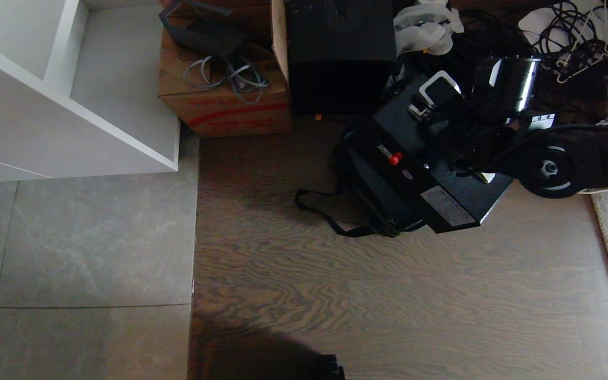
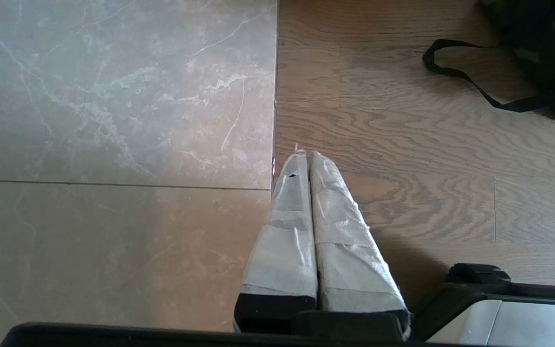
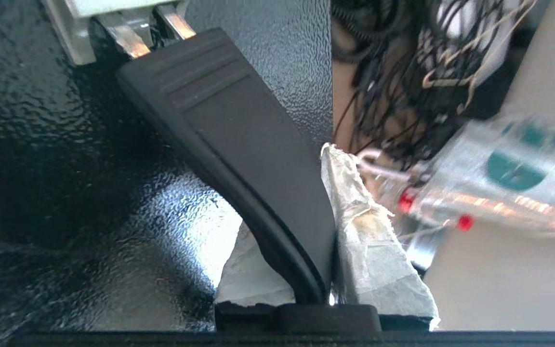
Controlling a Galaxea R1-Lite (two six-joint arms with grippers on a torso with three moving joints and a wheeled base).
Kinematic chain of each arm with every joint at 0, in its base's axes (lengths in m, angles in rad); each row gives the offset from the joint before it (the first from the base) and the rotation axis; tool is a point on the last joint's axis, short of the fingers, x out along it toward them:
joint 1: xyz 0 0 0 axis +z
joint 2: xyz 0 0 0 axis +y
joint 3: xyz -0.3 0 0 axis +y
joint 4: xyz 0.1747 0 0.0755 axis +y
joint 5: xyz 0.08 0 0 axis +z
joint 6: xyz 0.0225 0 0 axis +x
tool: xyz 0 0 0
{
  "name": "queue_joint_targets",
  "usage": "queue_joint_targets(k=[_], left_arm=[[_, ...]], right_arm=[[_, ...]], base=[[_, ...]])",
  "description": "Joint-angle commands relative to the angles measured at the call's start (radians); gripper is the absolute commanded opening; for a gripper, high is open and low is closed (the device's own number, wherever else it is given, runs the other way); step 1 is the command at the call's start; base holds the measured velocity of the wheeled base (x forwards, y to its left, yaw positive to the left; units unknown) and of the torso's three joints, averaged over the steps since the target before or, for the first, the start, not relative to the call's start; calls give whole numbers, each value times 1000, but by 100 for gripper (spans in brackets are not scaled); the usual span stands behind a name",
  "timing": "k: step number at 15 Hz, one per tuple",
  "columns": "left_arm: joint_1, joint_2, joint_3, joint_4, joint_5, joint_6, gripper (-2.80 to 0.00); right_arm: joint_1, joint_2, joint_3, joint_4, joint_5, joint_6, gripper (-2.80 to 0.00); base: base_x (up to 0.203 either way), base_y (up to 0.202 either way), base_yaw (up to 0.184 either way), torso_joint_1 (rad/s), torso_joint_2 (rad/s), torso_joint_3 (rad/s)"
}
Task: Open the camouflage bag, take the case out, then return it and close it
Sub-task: Place the black box back
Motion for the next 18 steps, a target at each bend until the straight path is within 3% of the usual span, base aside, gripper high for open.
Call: queue_joint_targets(k=[1, 13, 15, 18], left_arm=[[0, 0, 11, 0, 0, -1, -280], [0, 0, 11, 0, 0, -1, -280], [0, 0, 11, 0, 1, -1, -280], [0, 0, 11, 0, 2, -1, -280]], right_arm=[[9, 5, 19, 0, -4, 12, -280], [15, 123, -107, 23, -9, 102, -280], [15, 119, -137, 76, -8, 114, -280], [13, 89, -235, 283, -7, 166, -280]], base=[[0, 0, 0, 0, 0, 0], [0, 0, 0, 0, 0, 0], [0, 0, 0, 0, 0, 0], [0, 0, 0, 0, 0, 0]])
